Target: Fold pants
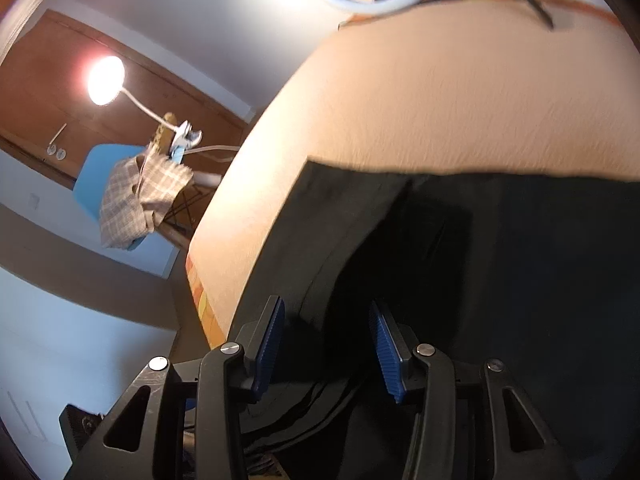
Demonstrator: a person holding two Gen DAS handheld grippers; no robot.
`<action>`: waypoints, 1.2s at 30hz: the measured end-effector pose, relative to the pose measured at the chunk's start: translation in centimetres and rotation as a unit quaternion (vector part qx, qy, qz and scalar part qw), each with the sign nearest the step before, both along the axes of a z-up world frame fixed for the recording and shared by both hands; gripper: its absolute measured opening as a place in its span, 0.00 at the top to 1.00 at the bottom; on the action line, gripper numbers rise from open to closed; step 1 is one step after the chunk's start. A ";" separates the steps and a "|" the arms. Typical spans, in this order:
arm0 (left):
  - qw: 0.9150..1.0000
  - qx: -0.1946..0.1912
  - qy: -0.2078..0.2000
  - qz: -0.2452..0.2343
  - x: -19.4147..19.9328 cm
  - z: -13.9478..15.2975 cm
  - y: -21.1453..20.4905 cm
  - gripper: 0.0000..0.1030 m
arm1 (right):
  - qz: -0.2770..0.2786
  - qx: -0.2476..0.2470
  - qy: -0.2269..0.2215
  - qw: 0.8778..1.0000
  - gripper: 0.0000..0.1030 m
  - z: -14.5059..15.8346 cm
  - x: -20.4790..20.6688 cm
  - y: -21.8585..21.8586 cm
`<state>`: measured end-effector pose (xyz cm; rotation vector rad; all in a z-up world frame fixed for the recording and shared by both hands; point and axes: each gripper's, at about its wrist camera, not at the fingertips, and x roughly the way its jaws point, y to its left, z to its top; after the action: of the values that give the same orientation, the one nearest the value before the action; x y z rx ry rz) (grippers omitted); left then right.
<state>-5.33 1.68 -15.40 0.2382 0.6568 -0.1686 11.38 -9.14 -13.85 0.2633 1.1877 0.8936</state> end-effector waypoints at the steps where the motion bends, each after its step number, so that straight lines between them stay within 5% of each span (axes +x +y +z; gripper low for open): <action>1: 1.000 0.001 0.001 0.000 0.2 -0.1 0.0 0.51 | 0.010 0.001 -0.002 1.000 0.68 -0.1 -0.3 0.2; 2: 1.000 0.004 -0.001 0.001 0.1 0.0 -0.1 0.51 | 0.025 -0.001 0.004 1.000 0.85 -0.2 -0.7 0.5; 5: 1.000 0.013 -0.008 -0.001 0.2 0.0 -0.1 0.45 | 0.036 0.022 0.011 0.999 0.99 0.6 -1.0 -0.4; 9: 1.000 0.005 0.001 0.002 0.7 -0.2 -0.1 0.45 | 0.026 0.033 0.015 0.999 1.00 1.5 -0.5 -2.2; 13: 1.000 0.002 0.006 -0.016 1.5 -0.5 -0.2 0.46 | 0.032 -0.020 0.029 0.999 1.00 -0.6 -1.0 -1.9; 14: 1.000 -0.004 0.009 -0.027 1.6 -0.6 -0.2 0.54 | 0.039 -0.016 0.032 0.999 1.00 -0.9 -1.4 -1.9; 16: 0.999 -0.021 0.016 -0.032 1.8 -0.6 0.0 0.76 | 0.046 -0.010 0.016 0.999 0.95 -0.6 -2.0 -2.4; 18: 0.999 -0.042 0.017 -0.029 1.9 -0.2 0.6 0.87 | 0.035 -0.006 0.005 0.999 0.70 0.0 -2.4 -3.1; 19: 0.998 -0.052 0.015 -0.029 1.9 0.0 0.8 0.88 | 0.028 0.001 0.005 1.000 0.49 0.3 -2.5 -3.6; 20: 0.998 -0.063 0.013 -0.028 1.7 0.4 0.9 0.88 | 0.020 0.010 0.004 1.000 0.44 0.5 -2.5 -4.0; 27: 0.994 -0.105 0.002 -0.043 1.1 2.4 0.1 0.89 | -0.027 0.074 0.070 0.994 0.40 -0.8 -0.6 -5.4; 30: 0.991 -0.121 0.006 -0.050 1.0 2.6 -0.2 0.89 | -0.041 0.100 0.087 0.990 0.42 -1.6 -0.3 -5.0; 32: 0.990 -0.127 0.009 -0.055 1.1 2.5 -0.4 0.89 | -0.048 0.107 0.081 0.990 0.61 -1.8 -0.4 -4.8; 36: 0.990 -0.124 0.006 -0.072 1.1 2.9 -1.8 0.89 | -0.050 0.067 0.016 0.996 0.83 -0.3 -1.3 -4.5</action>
<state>-4.23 -0.10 -12.51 0.0438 0.6246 -0.3876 10.05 -13.61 -14.17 0.4439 1.1358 0.8850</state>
